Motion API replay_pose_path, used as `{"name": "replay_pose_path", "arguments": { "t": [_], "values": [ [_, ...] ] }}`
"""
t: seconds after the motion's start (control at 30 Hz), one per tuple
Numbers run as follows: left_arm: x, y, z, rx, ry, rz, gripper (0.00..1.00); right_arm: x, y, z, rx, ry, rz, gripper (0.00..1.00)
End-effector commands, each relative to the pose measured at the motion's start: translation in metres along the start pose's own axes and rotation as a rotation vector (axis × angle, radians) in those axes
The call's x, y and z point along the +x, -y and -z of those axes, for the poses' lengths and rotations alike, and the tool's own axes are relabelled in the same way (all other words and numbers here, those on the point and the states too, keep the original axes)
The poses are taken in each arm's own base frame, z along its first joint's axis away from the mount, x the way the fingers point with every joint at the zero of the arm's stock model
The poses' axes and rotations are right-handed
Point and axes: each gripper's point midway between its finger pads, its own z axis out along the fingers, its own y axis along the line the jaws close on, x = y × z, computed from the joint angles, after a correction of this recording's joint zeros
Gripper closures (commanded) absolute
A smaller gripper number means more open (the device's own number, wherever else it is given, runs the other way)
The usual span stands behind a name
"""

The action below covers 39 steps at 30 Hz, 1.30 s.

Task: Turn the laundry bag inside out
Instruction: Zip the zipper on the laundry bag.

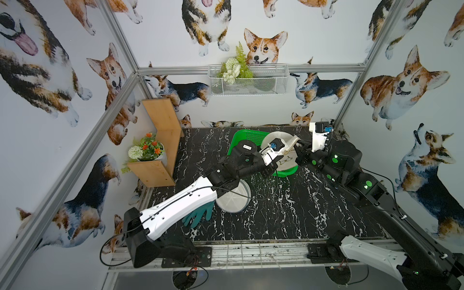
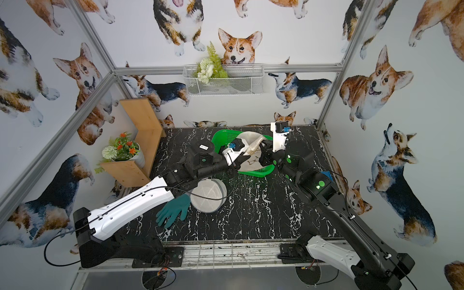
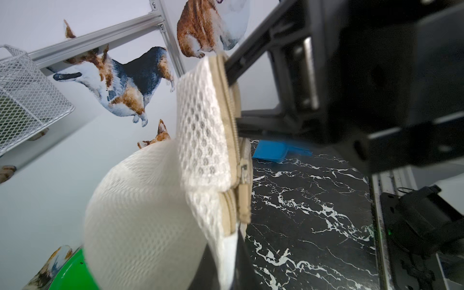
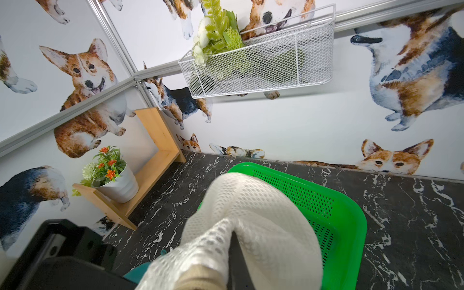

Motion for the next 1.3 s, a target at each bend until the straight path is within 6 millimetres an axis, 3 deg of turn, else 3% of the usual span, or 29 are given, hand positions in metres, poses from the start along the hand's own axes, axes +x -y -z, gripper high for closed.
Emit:
{"name": "replay_pose_path", "arguments": {
  "t": [0.0, 0.17, 0.23, 0.3, 0.37, 0.43, 0.53, 0.63, 0.8, 0.93, 1.13, 1.27],
  "values": [
    [-0.02, 0.014, 0.006, 0.091, 0.094, 0.027, 0.96, 0.016, 0.012, -0.003, 0.055, -0.048, 0.012, 1.0],
    [-0.023, 0.008, 0.017, 0.095, 0.141, 0.106, 1.0, 0.031, 0.026, -0.002, 0.115, -0.084, 0.015, 1.0],
    [-0.021, 0.002, 0.02, 0.085, 0.14, 0.137, 1.0, 0.033, 0.029, 0.001, 0.128, -0.094, 0.019, 0.81],
    [-0.017, -0.005, 0.021, 0.069, 0.121, 0.166, 1.0, 0.028, 0.028, 0.006, 0.123, -0.088, 0.031, 0.5],
    [-0.012, -0.012, 0.02, 0.047, 0.09, 0.193, 1.0, 0.02, 0.024, 0.016, 0.1, -0.063, 0.054, 0.36],
    [-0.007, -0.018, 0.019, 0.028, 0.056, 0.219, 1.0, 0.01, 0.016, 0.03, 0.051, -0.028, 0.101, 0.28],
    [-0.002, -0.024, 0.017, 0.007, 0.017, 0.252, 1.0, 0.009, 0.005, 0.053, -0.036, 0.018, 0.202, 0.29],
    [-0.001, -0.024, 0.015, 0.01, -0.003, 0.265, 1.0, 0.016, -0.003, 0.063, -0.096, 0.026, 0.274, 0.36],
    [-0.004, -0.022, 0.013, 0.034, -0.002, 0.269, 1.0, 0.008, -0.026, 0.053, -0.208, 0.061, 0.329, 0.6],
    [-0.007, -0.022, 0.012, 0.035, -0.001, 0.266, 1.0, -0.009, -0.043, 0.042, -0.261, 0.127, 0.361, 0.68],
    [-0.01, -0.024, 0.011, 0.032, 0.004, 0.262, 1.0, -0.007, -0.051, 0.023, -0.293, 0.114, 0.384, 0.68],
    [-0.008, -0.023, 0.008, 0.037, -0.006, 0.259, 1.0, -0.01, -0.052, 0.017, -0.285, 0.128, 0.39, 0.6]
  ]
}}
